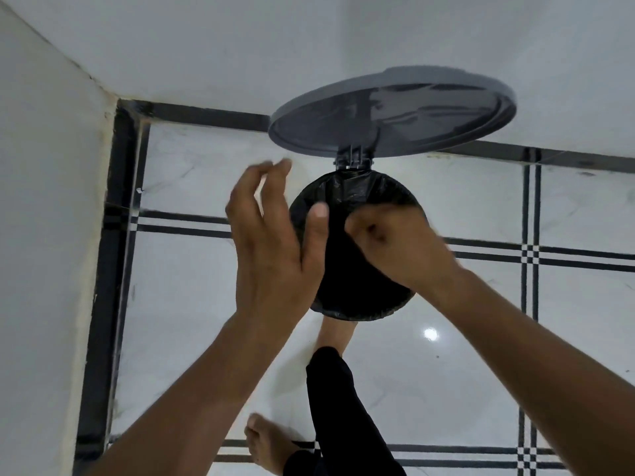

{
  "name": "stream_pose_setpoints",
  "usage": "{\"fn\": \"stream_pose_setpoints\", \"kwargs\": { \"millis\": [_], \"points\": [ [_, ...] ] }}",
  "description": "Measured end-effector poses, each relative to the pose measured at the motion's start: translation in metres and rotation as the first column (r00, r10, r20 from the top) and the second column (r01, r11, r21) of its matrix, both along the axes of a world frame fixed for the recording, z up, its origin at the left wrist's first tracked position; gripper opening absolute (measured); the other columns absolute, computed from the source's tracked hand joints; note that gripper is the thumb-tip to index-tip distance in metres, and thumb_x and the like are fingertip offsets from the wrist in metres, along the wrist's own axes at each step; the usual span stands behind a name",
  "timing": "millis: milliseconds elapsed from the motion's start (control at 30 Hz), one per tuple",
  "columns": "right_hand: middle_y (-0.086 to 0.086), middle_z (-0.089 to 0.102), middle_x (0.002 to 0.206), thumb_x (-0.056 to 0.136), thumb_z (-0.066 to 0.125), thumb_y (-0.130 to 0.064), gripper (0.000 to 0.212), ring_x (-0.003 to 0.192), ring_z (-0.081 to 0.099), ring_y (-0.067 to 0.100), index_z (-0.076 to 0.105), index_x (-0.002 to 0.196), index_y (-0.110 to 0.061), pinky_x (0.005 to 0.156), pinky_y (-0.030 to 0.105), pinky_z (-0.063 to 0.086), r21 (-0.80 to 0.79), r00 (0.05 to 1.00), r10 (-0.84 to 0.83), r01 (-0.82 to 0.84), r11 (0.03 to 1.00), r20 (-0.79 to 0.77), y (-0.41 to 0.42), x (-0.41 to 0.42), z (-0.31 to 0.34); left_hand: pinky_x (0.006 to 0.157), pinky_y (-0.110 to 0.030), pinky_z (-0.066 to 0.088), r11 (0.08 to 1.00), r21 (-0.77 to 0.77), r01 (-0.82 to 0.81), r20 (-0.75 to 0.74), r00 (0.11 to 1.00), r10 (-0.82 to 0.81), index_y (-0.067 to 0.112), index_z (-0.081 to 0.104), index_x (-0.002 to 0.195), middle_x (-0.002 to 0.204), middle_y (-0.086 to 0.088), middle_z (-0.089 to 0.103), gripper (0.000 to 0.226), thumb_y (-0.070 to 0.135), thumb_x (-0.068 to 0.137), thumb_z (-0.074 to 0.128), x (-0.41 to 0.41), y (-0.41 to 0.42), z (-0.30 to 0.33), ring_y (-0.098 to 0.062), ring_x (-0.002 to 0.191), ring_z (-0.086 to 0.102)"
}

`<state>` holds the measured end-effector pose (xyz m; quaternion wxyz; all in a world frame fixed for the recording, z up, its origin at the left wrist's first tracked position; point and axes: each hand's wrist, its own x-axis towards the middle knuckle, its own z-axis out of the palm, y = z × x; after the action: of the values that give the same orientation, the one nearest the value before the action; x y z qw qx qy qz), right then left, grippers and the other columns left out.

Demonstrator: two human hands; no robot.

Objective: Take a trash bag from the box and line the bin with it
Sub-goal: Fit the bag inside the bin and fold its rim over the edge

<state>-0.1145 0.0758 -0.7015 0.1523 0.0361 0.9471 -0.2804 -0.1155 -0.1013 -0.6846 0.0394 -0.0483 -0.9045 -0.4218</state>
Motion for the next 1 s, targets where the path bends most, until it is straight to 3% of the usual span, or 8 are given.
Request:
{"fn": "stream_pose_setpoints", "kwargs": {
  "millis": [67, 167, 233, 300, 400, 500, 767, 1000],
  "points": [
    [-0.001, 0.071, 0.088, 0.099, 0.057, -0.032, 0.021, 0.077, 0.064, 0.015, 0.074, 0.099, -0.02, 0.074, 0.031, 0.052, 0.022, 0.923, -0.073, 0.088, 0.996, -0.378, 0.007, 0.001, 0.063, 0.113, -0.054, 0.038, 0.991, -0.058, 0.121, -0.211, 0.969, -0.13, 0.0, 0.045, 0.15, 0.152, -0.027, 0.037, 0.054, 0.027, 0.105, 0.054, -0.024, 0.009, 0.032, -0.04, 0.142, 0.037],
    [0.013, 0.067, 0.106, 0.1, 0.062, -0.031, 0.028, 0.096, 0.061, 0.025, 0.072, 0.114, -0.009, 0.08, 0.026, 0.039, 0.116, 0.712, -0.008, 0.125, 0.985, -0.702, 0.034, -0.018, 0.126, 0.119, -0.059, 0.031, 0.923, -0.268, 0.276, -0.202, 0.921, -0.334, 0.008, 0.036, 0.158, 0.162, -0.026, 0.028, 0.062, 0.043, 0.107, 0.043, -0.064, 0.024, 0.057, -0.043, 0.152, 0.025],
    [0.018, 0.058, 0.134, 0.102, 0.056, -0.043, 0.046, 0.126, 0.052, 0.035, 0.063, 0.133, -0.01, 0.097, 0.03, 0.04, 0.234, 0.796, 0.124, 0.023, 0.972, -0.593, 0.06, -0.045, 0.134, 0.12, -0.058, 0.029, 0.817, -0.411, 0.404, -0.062, 0.882, -0.467, 0.016, 0.027, 0.162, 0.166, -0.022, 0.025, 0.065, 0.05, 0.108, 0.033, -0.091, 0.031, 0.063, -0.042, 0.153, 0.025],
    [0.006, 0.043, 0.157, 0.102, 0.049, -0.055, 0.058, 0.146, 0.036, 0.025, 0.05, 0.15, -0.022, 0.118, 0.037, 0.032, 0.131, 0.954, 0.129, -0.096, 0.987, -0.271, 0.079, -0.066, 0.132, 0.113, -0.053, 0.039, 0.737, -0.421, 0.528, 0.039, 0.823, -0.567, 0.02, 0.026, 0.162, 0.162, -0.019, 0.036, 0.06, 0.048, 0.109, 0.029, -0.109, 0.034, 0.066, -0.041, 0.143, 0.041],
    [-0.01, 0.043, 0.157, 0.102, 0.048, -0.053, 0.055, 0.137, 0.04, 0.005, 0.042, 0.154, -0.037, 0.117, 0.027, 0.031, -0.14, 0.991, 0.042, -0.024, 0.99, 0.127, 0.092, -0.072, 0.128, 0.092, -0.035, 0.043, 0.71, -0.35, 0.611, 0.078, 0.774, -0.628, 0.024, 0.038, 0.158, 0.14, -0.013, 0.06, 0.049, 0.039, 0.111, 0.033, -0.12, 0.033, 0.07, -0.034, 0.121, 0.057],
    [-0.008, 0.04, 0.161, 0.102, 0.048, -0.054, 0.059, 0.146, 0.036, 0.011, 0.037, 0.157, -0.036, 0.119, 0.027, 0.026, -0.107, 0.983, 0.024, -0.005, 0.994, 0.184, 0.092, -0.057, 0.127, 0.088, -0.034, 0.044, 0.675, -0.308, 0.67, 0.099, 0.728, -0.678, 0.027, 0.044, 0.153, 0.128, -0.011, 0.065, 0.043, 0.036, 0.111, 0.035, -0.116, 0.026, 0.072, -0.032, 0.112, 0.06],
    [0.003, 0.043, 0.159, 0.101, 0.056, -0.046, 0.066, 0.146, 0.039, 0.02, 0.036, 0.158, -0.018, 0.11, 0.021, 0.027, -0.039, 0.991, -0.056, 0.062, 0.997, 0.125, 0.037, 0.009, 0.117, 0.11, -0.029, 0.036, 0.567, -0.327, 0.756, 0.166, 0.637, -0.753, 0.02, 0.041, 0.155, 0.15, -0.004, 0.052, 0.048, 0.013, 0.108, 0.045, -0.079, -0.012, 0.062, -0.025, 0.133, 0.051],
    [0.011, 0.019, 0.169, 0.098, 0.061, -0.042, 0.083, 0.157, 0.014, 0.026, 0.022, 0.161, -0.007, 0.128, 0.036, 0.01, 0.082, 0.99, 0.071, -0.082, 0.993, 0.124, 0.021, 0.057, 0.066, 0.119, -0.053, 0.036, 0.53, -0.445, 0.722, 0.135, 0.639, -0.757, 0.005, 0.047, 0.15, 0.153, -0.019, 0.048, 0.048, 0.015, 0.103, 0.05, -0.011, -0.037, 0.018, -0.037, 0.142, 0.044]
  ]
}}
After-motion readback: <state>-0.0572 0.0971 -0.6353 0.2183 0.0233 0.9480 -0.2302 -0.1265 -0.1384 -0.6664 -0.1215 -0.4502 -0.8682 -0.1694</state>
